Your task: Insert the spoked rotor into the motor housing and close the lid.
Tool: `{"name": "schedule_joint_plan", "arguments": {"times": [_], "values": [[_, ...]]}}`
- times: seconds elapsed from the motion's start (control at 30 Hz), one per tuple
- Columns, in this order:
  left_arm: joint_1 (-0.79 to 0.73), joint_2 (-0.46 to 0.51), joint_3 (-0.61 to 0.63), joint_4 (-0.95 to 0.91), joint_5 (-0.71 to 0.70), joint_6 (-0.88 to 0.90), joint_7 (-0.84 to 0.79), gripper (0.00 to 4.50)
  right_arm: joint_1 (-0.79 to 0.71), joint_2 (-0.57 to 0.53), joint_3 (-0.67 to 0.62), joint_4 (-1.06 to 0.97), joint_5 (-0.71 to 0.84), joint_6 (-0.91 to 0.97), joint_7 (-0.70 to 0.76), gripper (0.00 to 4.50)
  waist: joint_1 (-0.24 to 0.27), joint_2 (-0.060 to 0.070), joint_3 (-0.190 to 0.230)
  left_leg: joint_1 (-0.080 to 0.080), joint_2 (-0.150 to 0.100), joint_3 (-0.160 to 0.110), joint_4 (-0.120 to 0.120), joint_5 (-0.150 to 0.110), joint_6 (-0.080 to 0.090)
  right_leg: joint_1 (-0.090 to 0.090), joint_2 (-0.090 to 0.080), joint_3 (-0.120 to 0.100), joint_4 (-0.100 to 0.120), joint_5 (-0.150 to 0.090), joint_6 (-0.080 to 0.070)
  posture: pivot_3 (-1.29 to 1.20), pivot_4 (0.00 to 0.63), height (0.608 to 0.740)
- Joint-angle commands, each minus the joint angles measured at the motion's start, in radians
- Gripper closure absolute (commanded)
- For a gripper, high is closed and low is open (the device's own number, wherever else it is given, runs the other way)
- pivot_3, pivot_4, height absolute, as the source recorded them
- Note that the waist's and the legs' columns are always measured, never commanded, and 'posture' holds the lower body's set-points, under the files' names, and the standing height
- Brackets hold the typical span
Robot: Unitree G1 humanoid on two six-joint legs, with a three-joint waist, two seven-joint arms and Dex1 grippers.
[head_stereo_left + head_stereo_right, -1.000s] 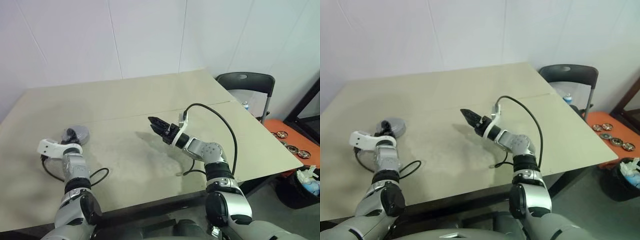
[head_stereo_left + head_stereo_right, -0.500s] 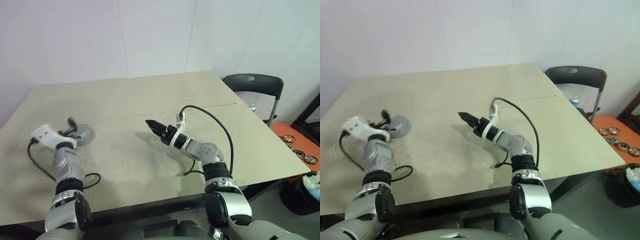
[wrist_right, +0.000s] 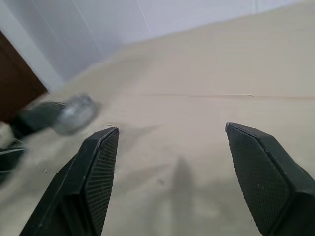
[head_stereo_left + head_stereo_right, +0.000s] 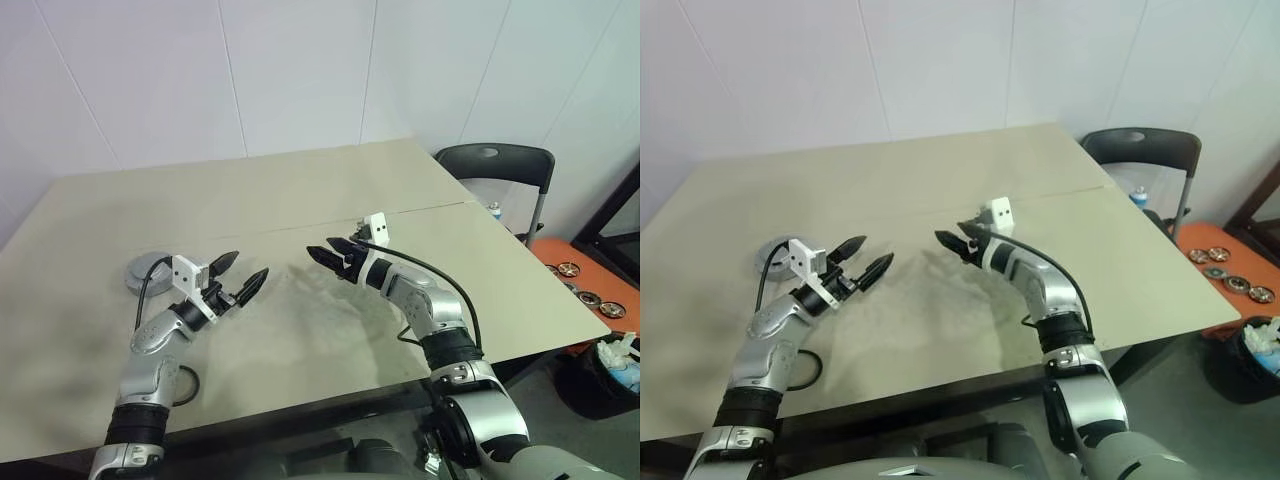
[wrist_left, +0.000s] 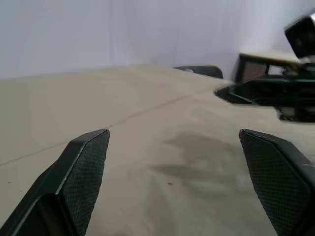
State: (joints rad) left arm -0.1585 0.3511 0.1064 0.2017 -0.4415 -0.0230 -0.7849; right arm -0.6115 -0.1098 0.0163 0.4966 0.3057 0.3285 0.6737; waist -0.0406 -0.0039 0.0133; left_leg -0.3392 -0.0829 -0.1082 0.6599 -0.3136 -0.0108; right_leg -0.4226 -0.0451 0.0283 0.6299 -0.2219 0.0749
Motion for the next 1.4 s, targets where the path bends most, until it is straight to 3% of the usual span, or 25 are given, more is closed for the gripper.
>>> {"name": "schedule_joint_plan", "arguments": {"times": [0.03, 0.13, 0.8, 1.4], "values": [[-0.002, 0.015, 0.005, -0.064, 0.007, 0.011, -0.001, 0.02, -0.018, -0.018, 0.021, 0.002, -0.061, -0.104, -0.006, 0.89, 0.000, 0.000, 0.000, 0.000, 0.000, 0.000, 0.000, 0.000, 0.000, 0.000, 0.000, 0.000, 0.000, 0.000, 0.000, 0.00, 0.000, 0.740], [0.009, 0.025, 0.009, -0.081, 0.009, 0.008, -0.014, 0.00, -0.008, -0.023, 0.021, -0.012, -0.062, -0.118, 0.011, 0.03, 0.002, 0.000, 0.000, -0.001, 0.000, 0.000, 0.000, 0.000, 0.000, 0.000, 0.000, 0.000, -0.001, 0.000, 0.000, 0.00, 0.000, 0.740], [-0.011, 0.052, 0.007, -0.059, 0.068, -0.008, -0.001, 0.00, 0.041, -0.097, 0.060, -0.068, -0.121, -0.173, 0.077, 0.03, 0.030, 0.001, 0.002, -0.001, 0.000, 0.000, 0.000, 0.000, 0.000, 0.000, 0.000, 0.000, -0.001, 0.000, 0.000, 0.00, 0.000, 0.740], [-0.015, 0.039, -0.004, -0.031, 0.115, -0.042, 0.025, 0.00, 0.028, -0.093, 0.082, -0.052, -0.161, -0.186, 0.075, 0.03, 0.029, 0.002, 0.002, -0.001, 0.000, 0.000, 0.000, 0.000, 0.000, 0.000, 0.000, 0.000, -0.002, 0.000, 0.000, 0.00, 0.000, 0.740]]}}
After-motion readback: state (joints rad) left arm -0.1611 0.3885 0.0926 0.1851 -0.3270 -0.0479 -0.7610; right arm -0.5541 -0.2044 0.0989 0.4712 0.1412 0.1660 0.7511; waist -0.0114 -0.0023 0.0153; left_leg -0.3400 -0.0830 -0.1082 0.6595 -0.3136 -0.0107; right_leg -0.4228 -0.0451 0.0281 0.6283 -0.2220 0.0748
